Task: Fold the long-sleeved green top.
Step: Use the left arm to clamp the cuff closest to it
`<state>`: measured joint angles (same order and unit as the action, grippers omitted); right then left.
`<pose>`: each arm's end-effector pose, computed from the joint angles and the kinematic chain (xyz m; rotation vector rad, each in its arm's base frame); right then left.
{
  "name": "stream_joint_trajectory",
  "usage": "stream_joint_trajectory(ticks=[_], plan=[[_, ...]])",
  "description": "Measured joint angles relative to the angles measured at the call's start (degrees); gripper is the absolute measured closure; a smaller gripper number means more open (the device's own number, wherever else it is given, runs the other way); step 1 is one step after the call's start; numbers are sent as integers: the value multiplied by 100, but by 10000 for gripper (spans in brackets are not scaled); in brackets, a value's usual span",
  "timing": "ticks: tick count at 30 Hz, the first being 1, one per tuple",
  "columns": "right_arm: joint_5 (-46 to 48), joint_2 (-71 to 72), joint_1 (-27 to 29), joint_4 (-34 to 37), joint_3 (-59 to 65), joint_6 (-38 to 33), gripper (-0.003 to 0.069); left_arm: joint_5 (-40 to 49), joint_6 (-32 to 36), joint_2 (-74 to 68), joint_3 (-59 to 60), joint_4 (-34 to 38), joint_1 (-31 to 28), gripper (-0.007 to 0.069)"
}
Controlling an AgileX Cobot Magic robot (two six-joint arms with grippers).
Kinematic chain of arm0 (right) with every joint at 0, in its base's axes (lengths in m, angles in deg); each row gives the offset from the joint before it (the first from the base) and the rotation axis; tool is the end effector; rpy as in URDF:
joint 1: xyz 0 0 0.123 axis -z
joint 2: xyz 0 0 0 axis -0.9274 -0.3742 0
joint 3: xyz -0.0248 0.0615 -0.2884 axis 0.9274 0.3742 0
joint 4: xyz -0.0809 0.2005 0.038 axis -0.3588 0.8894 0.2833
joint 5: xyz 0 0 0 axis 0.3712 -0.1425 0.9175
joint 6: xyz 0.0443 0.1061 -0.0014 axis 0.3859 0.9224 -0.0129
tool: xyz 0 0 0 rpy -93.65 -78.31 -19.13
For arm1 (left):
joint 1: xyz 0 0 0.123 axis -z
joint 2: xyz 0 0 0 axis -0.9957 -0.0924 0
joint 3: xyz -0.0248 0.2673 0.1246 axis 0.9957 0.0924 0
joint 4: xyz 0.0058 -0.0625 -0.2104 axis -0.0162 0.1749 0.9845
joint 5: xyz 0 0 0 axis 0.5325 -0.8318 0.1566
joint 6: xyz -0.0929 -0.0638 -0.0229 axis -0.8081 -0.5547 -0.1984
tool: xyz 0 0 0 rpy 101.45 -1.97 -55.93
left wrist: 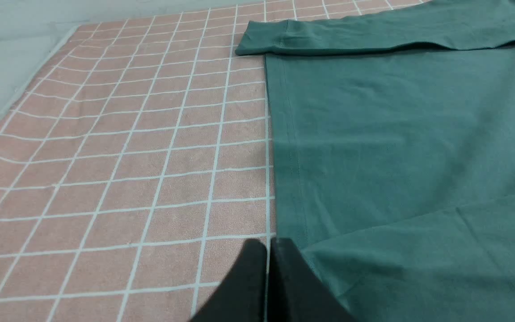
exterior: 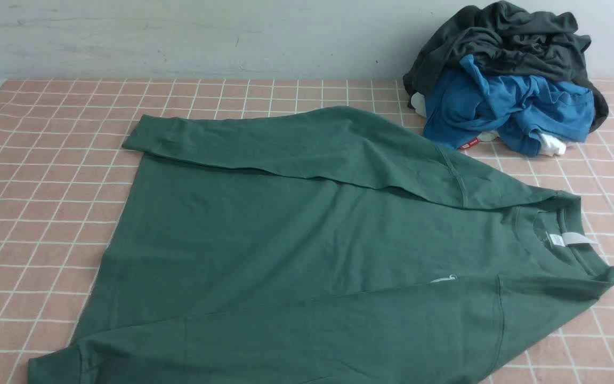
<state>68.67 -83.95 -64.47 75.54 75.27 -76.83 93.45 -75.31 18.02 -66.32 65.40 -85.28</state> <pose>0.0318 -0.0001 0.1659 0.1074 1.8651 0.0164 0.0327 -0.0012 0.1699 0.0850 1.8344 0.0592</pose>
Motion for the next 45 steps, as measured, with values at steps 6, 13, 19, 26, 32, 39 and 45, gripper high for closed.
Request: stream_joint_trajectory(ticks=[6,13,19,26,32,39,45], plan=[[0,0,0,0,0,0,673,0,0,0,0,0,0,627],[0,0,0,0,0,0,673,0,0,0,0,0,0,627],[0,0,0,0,0,7,673,0,0,0,0,0,0,627],[0,0,0,-21,0,7,673,0,39,0,0,-64,0,627],[0,0,0,-151,0,7,673,-73,44,0,0,-101,0,627],[9,0,0,-1252,0,-142,673,-1714,20,0,61,-154,0,627],[-35,0,0,-2072,0,-142,673,-2403,8,0,61,-164,0,627]])
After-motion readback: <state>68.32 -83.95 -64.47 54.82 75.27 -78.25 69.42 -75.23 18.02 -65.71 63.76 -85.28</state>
